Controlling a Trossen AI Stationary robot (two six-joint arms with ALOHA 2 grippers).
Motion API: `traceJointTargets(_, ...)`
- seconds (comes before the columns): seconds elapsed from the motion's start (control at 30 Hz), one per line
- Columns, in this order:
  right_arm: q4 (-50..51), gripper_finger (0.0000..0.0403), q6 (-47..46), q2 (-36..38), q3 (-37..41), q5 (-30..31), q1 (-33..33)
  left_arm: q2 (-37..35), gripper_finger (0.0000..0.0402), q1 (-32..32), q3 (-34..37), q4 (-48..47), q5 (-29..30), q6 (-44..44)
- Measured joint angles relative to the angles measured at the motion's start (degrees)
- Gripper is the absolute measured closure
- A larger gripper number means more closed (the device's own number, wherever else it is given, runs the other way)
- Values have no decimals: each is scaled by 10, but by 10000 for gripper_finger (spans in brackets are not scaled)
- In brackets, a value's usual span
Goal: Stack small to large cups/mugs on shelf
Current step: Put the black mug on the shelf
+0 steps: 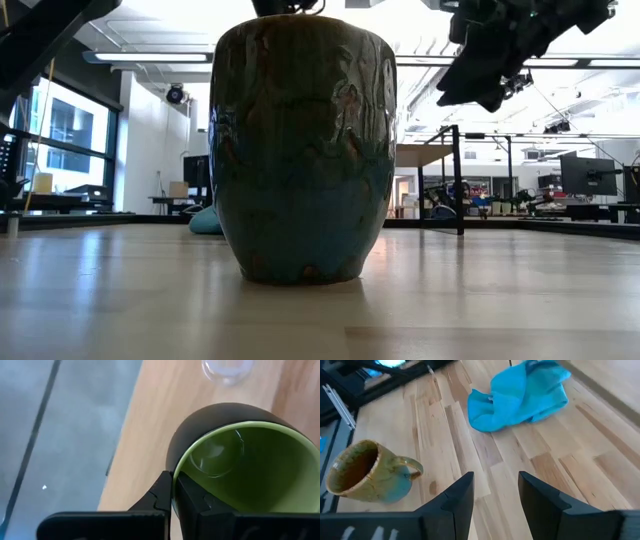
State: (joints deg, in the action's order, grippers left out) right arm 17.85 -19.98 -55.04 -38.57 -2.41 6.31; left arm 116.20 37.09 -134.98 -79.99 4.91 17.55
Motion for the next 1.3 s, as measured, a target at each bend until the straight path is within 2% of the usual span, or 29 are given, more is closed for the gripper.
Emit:
traceJointTargets(0.43,-41,258,8,-11,0,-26,0,10,401,0,0,37,-5,0)
traceJointTargets(1.3,-39,258,20,-11,0,-28,0,27,401,1,0,23,-5,6)
